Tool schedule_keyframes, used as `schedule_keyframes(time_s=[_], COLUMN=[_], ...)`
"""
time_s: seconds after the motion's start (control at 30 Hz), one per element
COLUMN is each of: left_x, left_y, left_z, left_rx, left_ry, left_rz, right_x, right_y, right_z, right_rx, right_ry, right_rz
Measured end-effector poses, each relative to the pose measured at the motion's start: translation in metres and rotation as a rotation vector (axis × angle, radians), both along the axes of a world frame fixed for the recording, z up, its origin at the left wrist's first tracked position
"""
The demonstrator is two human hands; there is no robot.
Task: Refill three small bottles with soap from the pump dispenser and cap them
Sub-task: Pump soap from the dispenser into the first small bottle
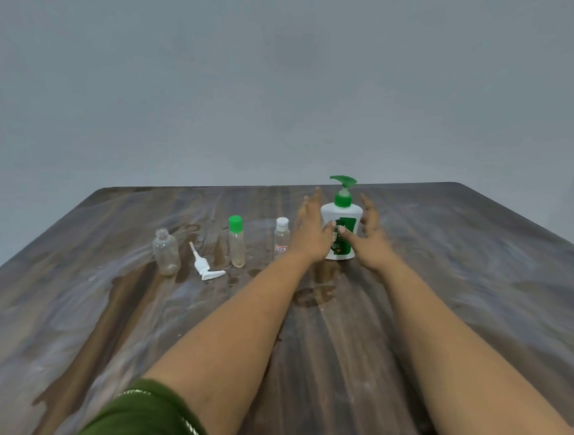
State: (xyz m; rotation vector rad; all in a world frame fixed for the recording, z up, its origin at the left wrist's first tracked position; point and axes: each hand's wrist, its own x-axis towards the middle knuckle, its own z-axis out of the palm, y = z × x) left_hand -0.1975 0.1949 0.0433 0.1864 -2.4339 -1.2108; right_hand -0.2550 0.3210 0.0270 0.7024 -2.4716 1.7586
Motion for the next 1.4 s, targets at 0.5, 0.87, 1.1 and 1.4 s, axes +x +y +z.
schedule_keyframes(time_s=[0.5, 0.87, 1.1, 1.4], left_x=[0.058, 0.096, 0.094, 0.094], left_y=[0.001, 0.000, 0.002, -0.002], left_z=[-0.022, -0.016, -0.010, -0.011], left_rx=[-0.018, -0.091, -0.078, -0.091], left_ry=[0.126, 0.072, 0.098, 0.094], left_rz=[-0.134, -0.087, -0.056, -0.086], right_x=[0.060, 0.112, 0.109, 0.108], right_y=[0.019, 0.010, -0.007, -0.007], right_z=[-0.004, 0.020, 0.056, 0.054], right_rx=[0.130, 0.027, 0.136, 0.017], right_ry=[0.085, 0.212, 0.642, 0.644], right_rz=[0.050, -0.072, -0.084, -0.059])
